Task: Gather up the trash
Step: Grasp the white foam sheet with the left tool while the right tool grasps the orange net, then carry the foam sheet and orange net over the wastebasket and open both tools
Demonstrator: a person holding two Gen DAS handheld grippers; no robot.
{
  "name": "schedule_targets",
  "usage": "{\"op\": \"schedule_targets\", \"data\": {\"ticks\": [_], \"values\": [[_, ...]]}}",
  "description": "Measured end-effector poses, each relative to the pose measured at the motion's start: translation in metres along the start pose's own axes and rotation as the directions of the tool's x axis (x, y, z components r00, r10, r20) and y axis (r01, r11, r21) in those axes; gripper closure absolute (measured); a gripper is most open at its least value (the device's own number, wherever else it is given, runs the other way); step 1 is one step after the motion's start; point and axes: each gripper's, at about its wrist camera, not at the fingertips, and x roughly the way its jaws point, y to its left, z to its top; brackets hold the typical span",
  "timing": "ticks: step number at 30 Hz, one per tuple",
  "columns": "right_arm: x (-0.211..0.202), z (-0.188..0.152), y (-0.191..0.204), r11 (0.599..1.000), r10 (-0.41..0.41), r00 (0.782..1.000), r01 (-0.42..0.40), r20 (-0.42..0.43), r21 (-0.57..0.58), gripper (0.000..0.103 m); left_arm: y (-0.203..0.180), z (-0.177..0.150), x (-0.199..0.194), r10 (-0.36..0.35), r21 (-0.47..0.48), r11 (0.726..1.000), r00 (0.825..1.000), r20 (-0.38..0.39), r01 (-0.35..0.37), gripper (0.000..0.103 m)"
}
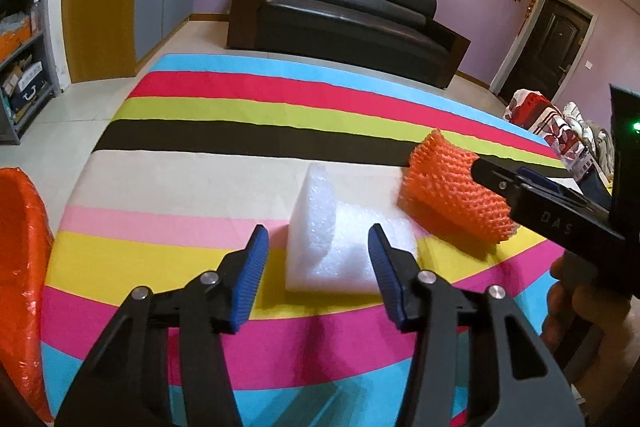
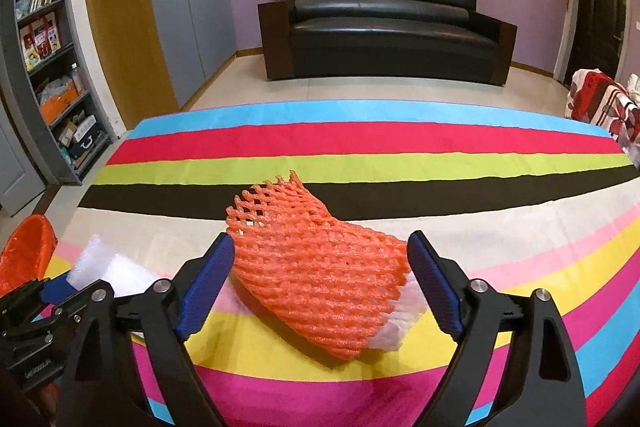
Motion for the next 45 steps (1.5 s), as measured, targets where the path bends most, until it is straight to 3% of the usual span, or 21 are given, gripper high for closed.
{"op": "schedule_targets", "data": {"ticks": [2, 3, 7, 14, 16, 21, 26, 27, 45], "values": [[0.006, -0.001, 0.003, 1.000, 0.000, 1.000, 0.000, -0.017, -0.015, 0.019, 0.000, 0.000, 0.001, 0.000, 0.000, 1.000, 1.000, -0.002, 0.000, 0.055], [0.008, -0.002, 0.004, 1.000, -0.004, 1.000, 0.003, -0.022, -0.020, 0.019, 0.001, 0.001, 0.002, 0.000, 0.000, 1.000, 1.000, -0.004, 0.000, 0.064], [0.016, -0.004, 0.006, 1.000, -0.007, 0.999, 0.007, -0.044, -0.022, 0.019, 0.000, 0.000, -0.003, -0.001, 0.014, 1.000, 1.000, 0.002, 0.001, 0.077], [0.023, -0.006, 0.009, 0.999, -0.023, 0.997, 0.021, -0.075, -0.024, 0.020, 0.007, 0.002, -0.015, 0.000, 0.014, 1.000, 1.000, 0.019, 0.000, 0.083], [0.027, -0.007, 0.011, 0.999, -0.029, 0.996, 0.026, -0.084, -0.031, 0.025, 0.010, 0.003, -0.019, 0.003, 0.011, 1.000, 1.000, 0.025, -0.004, 0.083], [0.030, -0.011, 0.020, 0.998, -0.034, 0.994, 0.028, -0.108, -0.058, 0.055, 0.014, 0.004, -0.027, 0.009, 0.012, 1.000, 0.999, 0.034, -0.010, 0.083], [0.019, -0.009, 0.026, 0.997, -0.029, 0.997, 0.023, -0.073, -0.076, 0.075, 0.017, 0.004, -0.036, 0.015, 0.014, 1.000, 0.999, 0.048, -0.015, 0.083], [0.016, -0.008, 0.027, 0.997, -0.025, 0.998, 0.020, -0.064, -0.080, 0.083, 0.018, 0.004, -0.038, 0.017, 0.013, 1.000, 0.999, 0.051, -0.018, 0.083], [-0.041, 0.009, 0.078, 0.993, 0.088, 0.994, -0.082, 0.065, -0.089, 0.083, 0.058, 0.005, -0.082, 0.086, -0.017, 0.996, 0.991, 0.104, -0.085, 0.084]]}}
